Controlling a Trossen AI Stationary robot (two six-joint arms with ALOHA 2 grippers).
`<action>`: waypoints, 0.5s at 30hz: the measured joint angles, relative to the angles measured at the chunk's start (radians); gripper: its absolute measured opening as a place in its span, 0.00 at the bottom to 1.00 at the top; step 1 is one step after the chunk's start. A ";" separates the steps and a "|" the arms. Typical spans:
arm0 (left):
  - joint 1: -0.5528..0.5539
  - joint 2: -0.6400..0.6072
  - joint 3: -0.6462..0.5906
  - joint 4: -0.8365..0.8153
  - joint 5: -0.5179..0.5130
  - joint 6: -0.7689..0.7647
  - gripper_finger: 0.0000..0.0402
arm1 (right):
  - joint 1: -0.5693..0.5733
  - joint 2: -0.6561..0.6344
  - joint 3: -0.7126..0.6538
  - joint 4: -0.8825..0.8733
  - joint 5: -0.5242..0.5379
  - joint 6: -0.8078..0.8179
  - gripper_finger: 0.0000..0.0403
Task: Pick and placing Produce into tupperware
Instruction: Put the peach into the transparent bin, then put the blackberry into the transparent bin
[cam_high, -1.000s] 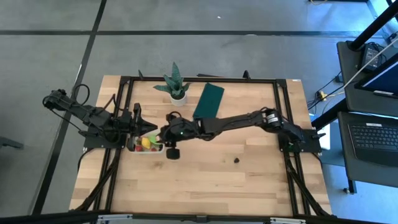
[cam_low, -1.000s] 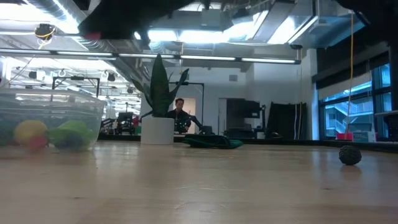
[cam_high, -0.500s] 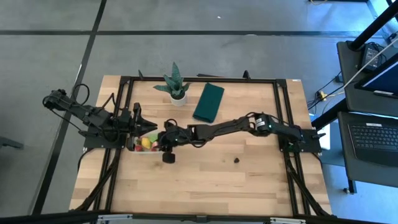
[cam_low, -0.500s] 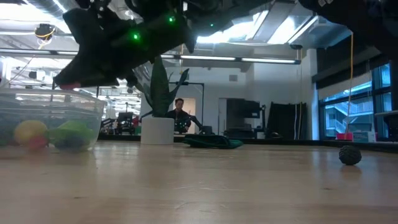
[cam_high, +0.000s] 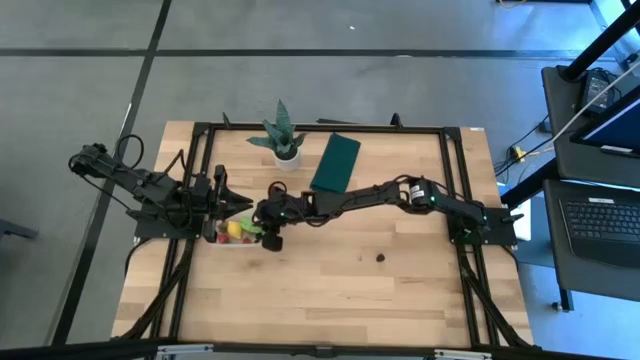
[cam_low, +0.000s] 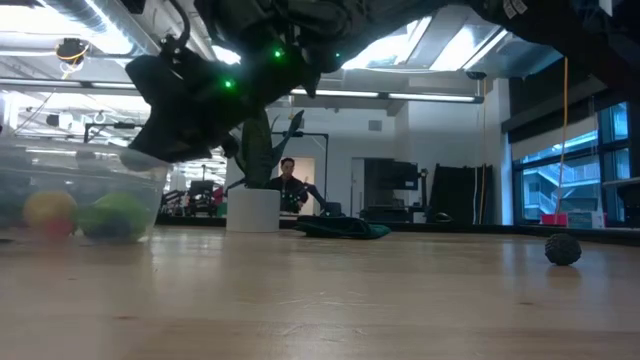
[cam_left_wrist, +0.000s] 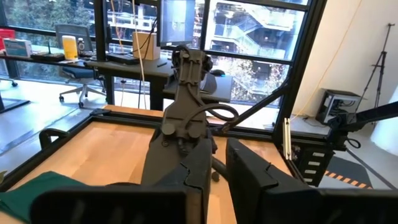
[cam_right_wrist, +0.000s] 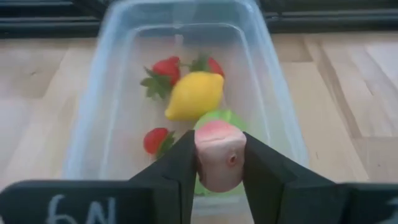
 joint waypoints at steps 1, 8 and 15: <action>0.000 0.000 0.000 0.000 0.000 0.000 0.10 | 0.002 0.000 0.000 0.003 -0.001 -0.012 0.27; 0.000 0.000 0.000 0.000 0.000 0.000 0.06 | 0.009 0.000 0.000 0.039 -0.006 -0.057 0.33; 0.000 0.000 0.000 0.000 0.000 0.000 0.03 | 0.017 -0.001 0.000 0.042 -0.011 -0.082 0.43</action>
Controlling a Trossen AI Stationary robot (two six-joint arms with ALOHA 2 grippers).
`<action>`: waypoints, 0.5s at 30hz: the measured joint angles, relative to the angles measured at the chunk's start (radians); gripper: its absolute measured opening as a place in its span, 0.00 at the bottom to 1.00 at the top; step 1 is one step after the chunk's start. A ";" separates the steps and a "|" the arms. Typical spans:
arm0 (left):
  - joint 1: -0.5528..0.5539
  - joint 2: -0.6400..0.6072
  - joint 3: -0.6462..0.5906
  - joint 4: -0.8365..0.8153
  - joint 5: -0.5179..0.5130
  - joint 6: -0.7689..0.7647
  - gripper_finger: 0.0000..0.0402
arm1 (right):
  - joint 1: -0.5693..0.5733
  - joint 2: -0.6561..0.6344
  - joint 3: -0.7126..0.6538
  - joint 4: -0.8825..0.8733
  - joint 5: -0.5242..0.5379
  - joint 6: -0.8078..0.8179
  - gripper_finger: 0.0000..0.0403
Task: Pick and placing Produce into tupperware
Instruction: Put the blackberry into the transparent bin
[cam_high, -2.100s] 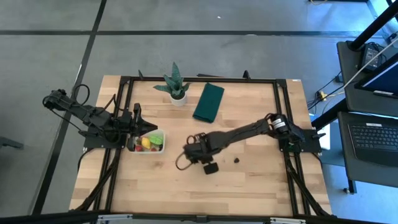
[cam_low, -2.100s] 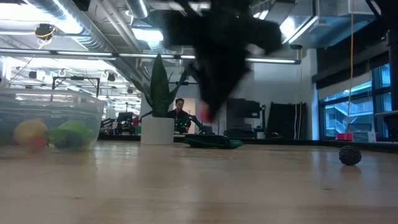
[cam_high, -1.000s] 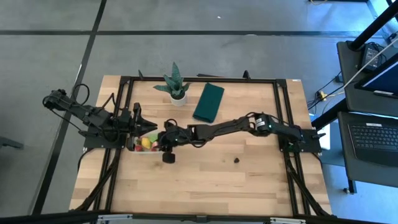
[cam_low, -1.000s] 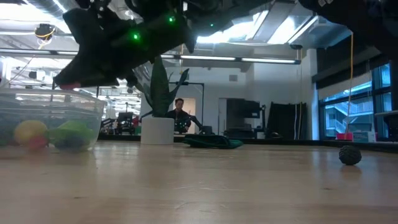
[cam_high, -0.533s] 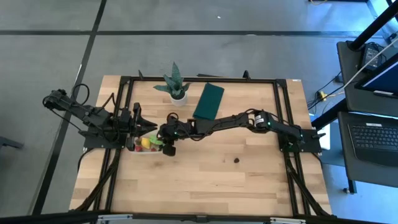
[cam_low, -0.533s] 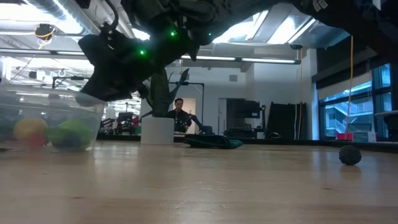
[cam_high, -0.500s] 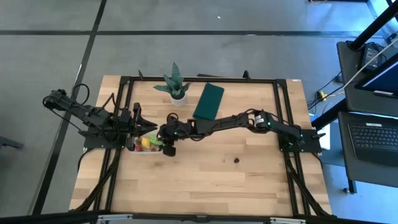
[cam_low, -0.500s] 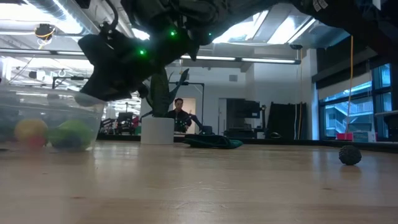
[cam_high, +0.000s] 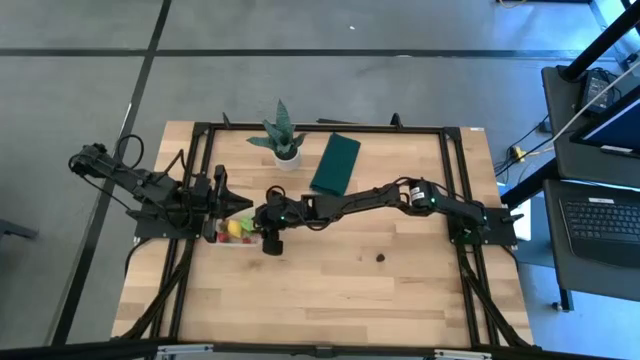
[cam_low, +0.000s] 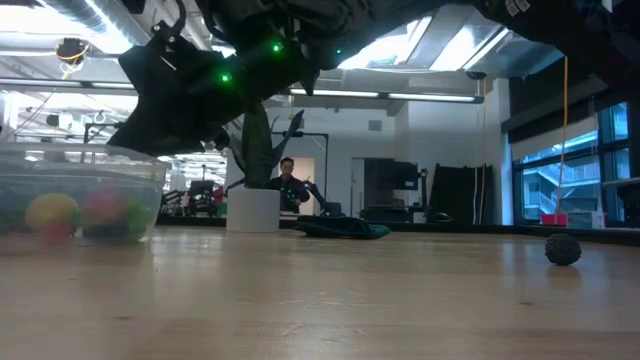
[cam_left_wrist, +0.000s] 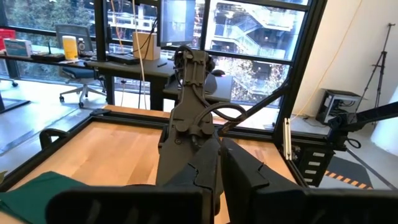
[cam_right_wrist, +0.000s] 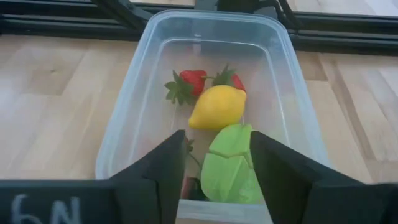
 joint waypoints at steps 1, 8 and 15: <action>0.000 0.000 0.000 0.000 0.000 0.000 0.03 | 0.000 0.000 0.000 0.001 0.000 0.000 0.45; 0.000 0.000 0.000 0.000 0.000 0.000 0.07 | -0.001 -0.017 0.022 -0.054 -0.001 -0.016 0.59; 0.000 0.000 0.000 -0.004 0.000 0.000 0.12 | -0.001 -0.170 0.172 -0.596 -0.071 -0.218 0.61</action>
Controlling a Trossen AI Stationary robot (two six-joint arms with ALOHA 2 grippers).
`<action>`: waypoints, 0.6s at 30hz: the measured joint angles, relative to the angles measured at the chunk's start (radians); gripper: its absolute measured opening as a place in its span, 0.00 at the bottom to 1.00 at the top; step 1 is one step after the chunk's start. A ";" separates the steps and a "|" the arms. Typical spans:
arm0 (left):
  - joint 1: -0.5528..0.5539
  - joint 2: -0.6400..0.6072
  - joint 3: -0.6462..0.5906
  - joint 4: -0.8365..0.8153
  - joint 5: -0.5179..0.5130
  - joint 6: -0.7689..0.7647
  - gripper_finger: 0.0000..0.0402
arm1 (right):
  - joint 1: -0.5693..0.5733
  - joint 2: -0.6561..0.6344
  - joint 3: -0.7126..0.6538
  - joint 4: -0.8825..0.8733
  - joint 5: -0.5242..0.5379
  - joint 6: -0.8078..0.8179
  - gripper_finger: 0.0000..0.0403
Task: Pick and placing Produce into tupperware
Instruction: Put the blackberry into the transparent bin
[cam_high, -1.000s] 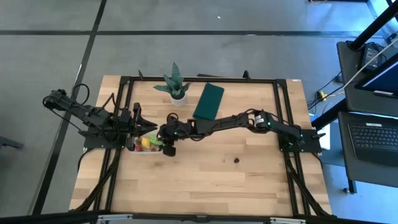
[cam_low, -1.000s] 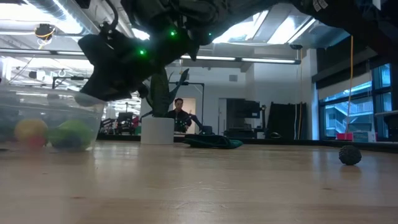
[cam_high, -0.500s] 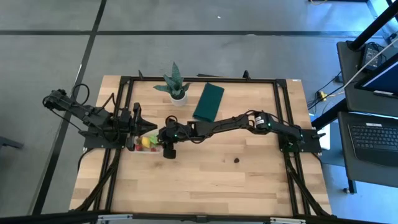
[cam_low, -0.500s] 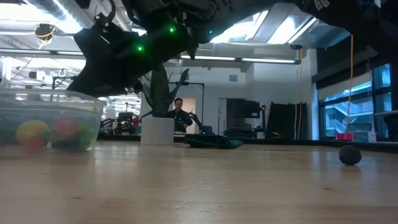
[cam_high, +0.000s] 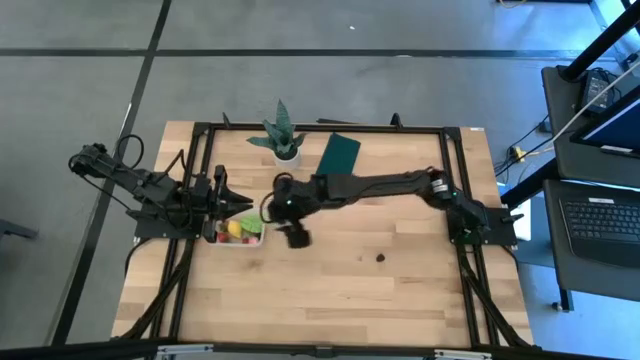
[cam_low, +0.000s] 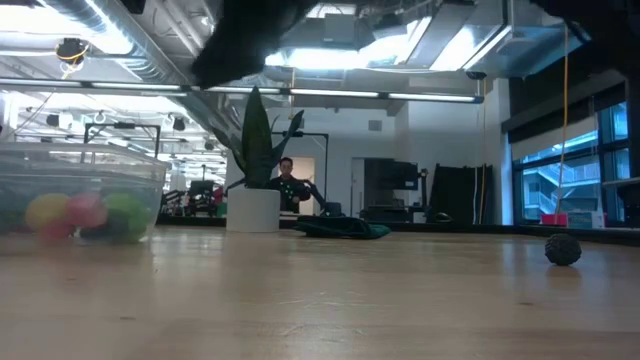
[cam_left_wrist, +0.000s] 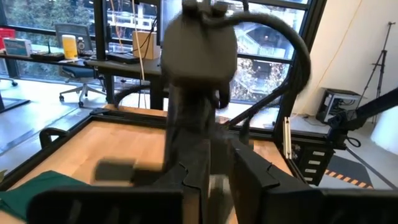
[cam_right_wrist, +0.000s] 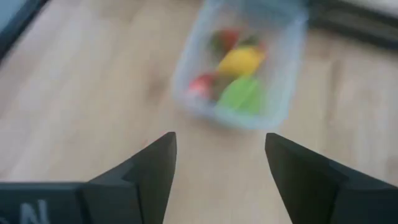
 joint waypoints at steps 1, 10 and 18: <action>0.000 0.000 0.000 0.000 0.000 0.000 0.13 | 0.000 -0.021 0.001 -0.072 -0.032 -0.018 0.61; 0.000 0.000 0.000 -0.006 0.000 0.000 0.16 | 0.024 -0.292 -0.222 -0.354 -0.107 -0.013 0.61; 0.000 0.000 0.000 -0.012 0.000 0.000 0.19 | 0.145 -0.546 -0.669 -0.393 -0.106 0.119 0.62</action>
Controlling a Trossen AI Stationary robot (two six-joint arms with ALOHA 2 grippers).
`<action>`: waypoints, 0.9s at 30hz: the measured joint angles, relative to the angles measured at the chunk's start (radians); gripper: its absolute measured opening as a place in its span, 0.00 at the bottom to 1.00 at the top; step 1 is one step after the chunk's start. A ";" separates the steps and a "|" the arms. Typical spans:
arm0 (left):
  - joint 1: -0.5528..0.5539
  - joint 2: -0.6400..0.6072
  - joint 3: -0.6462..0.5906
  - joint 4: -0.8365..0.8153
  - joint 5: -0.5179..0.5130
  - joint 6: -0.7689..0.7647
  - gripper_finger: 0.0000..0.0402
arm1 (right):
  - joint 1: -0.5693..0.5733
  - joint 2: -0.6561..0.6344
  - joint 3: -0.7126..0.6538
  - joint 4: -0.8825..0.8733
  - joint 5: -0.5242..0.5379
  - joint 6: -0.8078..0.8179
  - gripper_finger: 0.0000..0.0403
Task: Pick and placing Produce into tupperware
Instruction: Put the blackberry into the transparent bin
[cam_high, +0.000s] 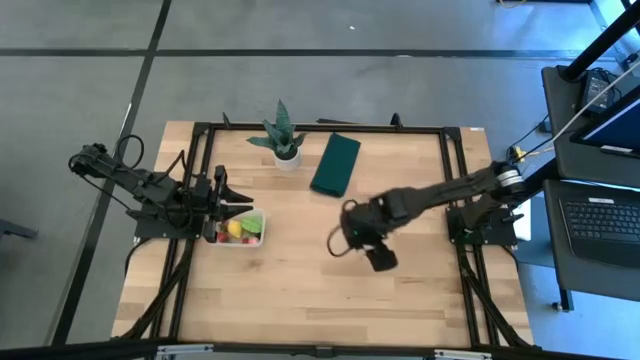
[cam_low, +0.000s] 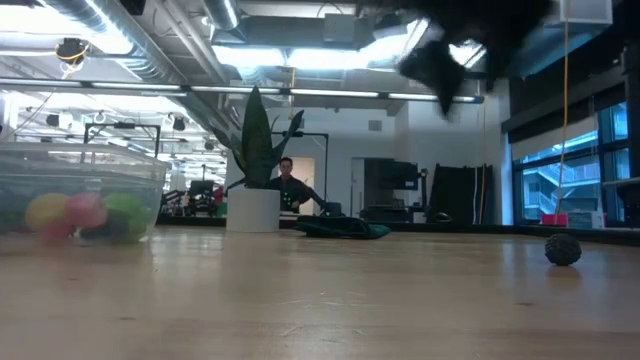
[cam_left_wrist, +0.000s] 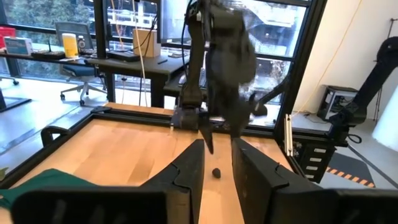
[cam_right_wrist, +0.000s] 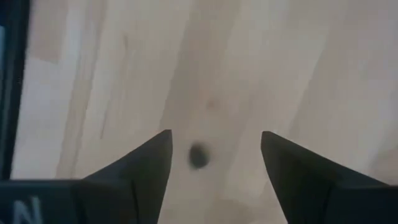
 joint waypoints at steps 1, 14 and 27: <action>0.000 0.000 0.000 0.000 0.000 0.000 0.19 | 0.015 -0.016 -0.055 0.008 0.001 0.054 0.62; 0.000 0.000 0.000 0.000 0.000 0.000 0.23 | 0.146 -0.049 -0.407 0.208 0.012 0.252 0.62; 0.000 0.000 0.000 0.000 0.000 -0.003 0.17 | 0.147 -0.044 -0.490 0.288 0.151 0.282 0.62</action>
